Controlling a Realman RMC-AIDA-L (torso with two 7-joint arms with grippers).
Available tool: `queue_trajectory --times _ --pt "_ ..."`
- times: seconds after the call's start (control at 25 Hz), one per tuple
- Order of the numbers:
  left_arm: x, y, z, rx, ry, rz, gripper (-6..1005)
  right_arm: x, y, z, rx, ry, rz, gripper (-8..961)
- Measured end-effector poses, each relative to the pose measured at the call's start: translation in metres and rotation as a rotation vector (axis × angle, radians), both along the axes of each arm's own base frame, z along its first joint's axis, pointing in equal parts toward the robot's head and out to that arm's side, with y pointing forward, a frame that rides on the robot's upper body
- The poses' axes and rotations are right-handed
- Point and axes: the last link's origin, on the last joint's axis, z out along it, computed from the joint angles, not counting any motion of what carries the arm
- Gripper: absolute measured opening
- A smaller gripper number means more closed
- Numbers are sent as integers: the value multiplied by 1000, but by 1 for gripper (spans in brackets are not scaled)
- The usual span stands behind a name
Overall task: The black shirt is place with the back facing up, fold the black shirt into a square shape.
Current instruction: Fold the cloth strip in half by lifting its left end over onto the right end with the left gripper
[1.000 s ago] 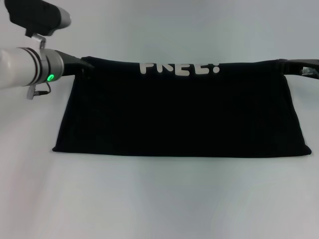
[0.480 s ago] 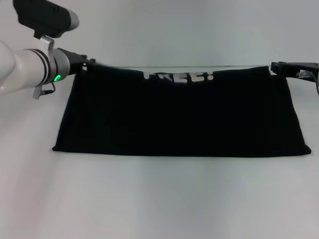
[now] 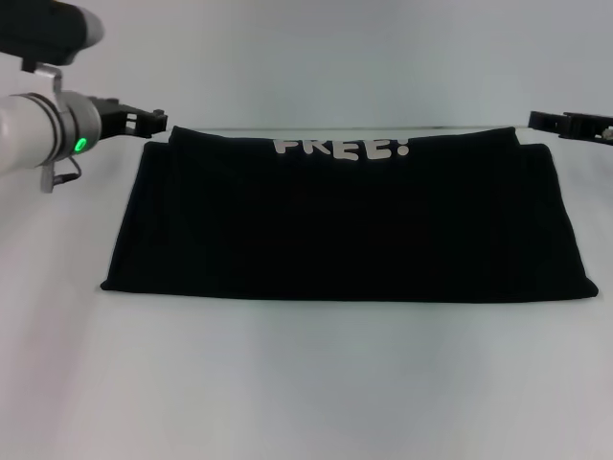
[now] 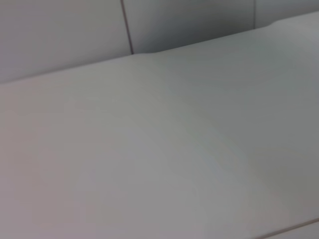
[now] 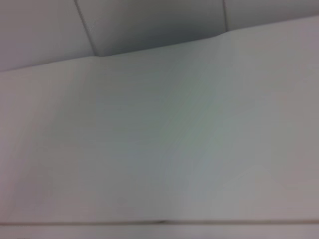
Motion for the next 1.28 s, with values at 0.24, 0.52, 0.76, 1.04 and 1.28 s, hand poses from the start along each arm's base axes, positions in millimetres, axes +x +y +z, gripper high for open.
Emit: queue_trajectory --times 0.24,0.52,0.76,1.04,1.28 --pt "-10 -22 11 -155 -171 87 759 5 -26 14 -123 138 27 640" --pt "-14 -59 24 -337 -271 149 858 24 -64 28 -230 224 24 658" --pt "-30 -75 28 -370 -278 194 869 45 -81 36 -249 233 -47 650" --pt "-40 -82 21 -379 -294 230 866 51 -83 37 -240 211 -65 645" --pt "-46 -82 14 -356 -309 259 863 51 -79 32 -250 168 -66 641"
